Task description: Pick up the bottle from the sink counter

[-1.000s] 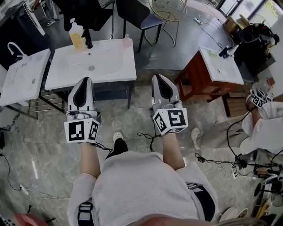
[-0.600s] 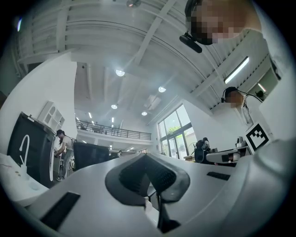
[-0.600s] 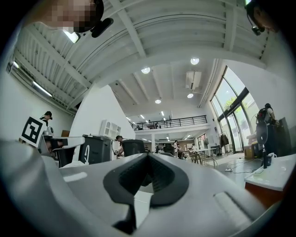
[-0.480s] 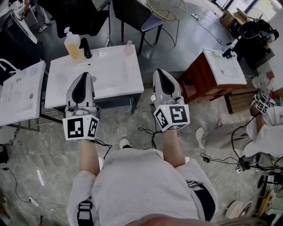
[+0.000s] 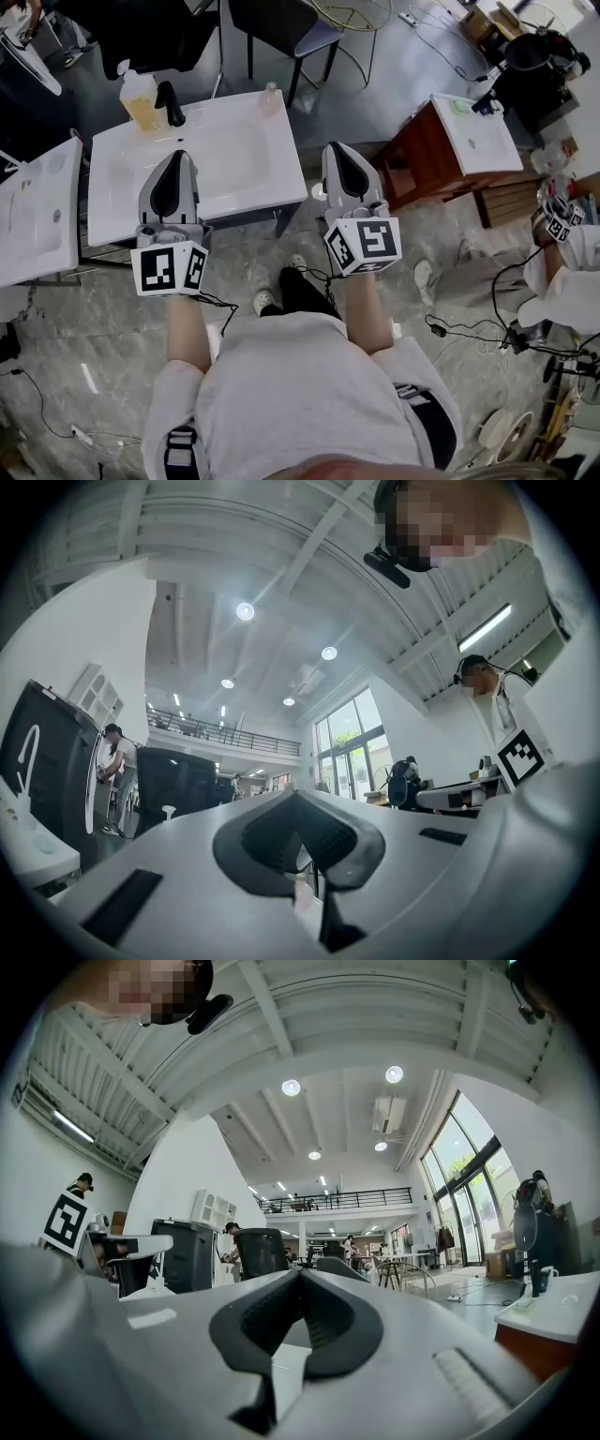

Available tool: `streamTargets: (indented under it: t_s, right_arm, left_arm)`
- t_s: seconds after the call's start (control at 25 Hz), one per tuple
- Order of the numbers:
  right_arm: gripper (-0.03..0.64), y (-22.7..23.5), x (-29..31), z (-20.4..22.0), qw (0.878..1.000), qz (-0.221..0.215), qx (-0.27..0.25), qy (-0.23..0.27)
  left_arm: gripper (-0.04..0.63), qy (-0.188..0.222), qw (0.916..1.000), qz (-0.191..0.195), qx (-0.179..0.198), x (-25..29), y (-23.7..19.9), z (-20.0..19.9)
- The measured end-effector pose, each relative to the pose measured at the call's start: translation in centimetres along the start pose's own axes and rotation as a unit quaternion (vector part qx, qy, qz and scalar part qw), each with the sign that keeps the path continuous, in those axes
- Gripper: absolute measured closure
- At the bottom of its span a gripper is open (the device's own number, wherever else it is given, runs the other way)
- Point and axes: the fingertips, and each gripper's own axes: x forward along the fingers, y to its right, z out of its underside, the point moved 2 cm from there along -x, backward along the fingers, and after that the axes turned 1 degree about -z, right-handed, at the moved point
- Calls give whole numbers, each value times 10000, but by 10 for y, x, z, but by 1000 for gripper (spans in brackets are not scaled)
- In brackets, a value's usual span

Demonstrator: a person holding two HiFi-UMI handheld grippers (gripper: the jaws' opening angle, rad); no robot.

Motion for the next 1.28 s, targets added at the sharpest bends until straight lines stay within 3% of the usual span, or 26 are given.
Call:
streamTargets:
  t_s: [0.72,1.28]
  right_arm:
    - [606,80,125,29,9992,-294,11,-259]
    - [606,152,194,87,9954,-514,347,-725]
  left_arm:
    - [588,-137,9998,-155,-4,133,-9,42]
    - [586,-889,9958,-80,-205,235,13,145]
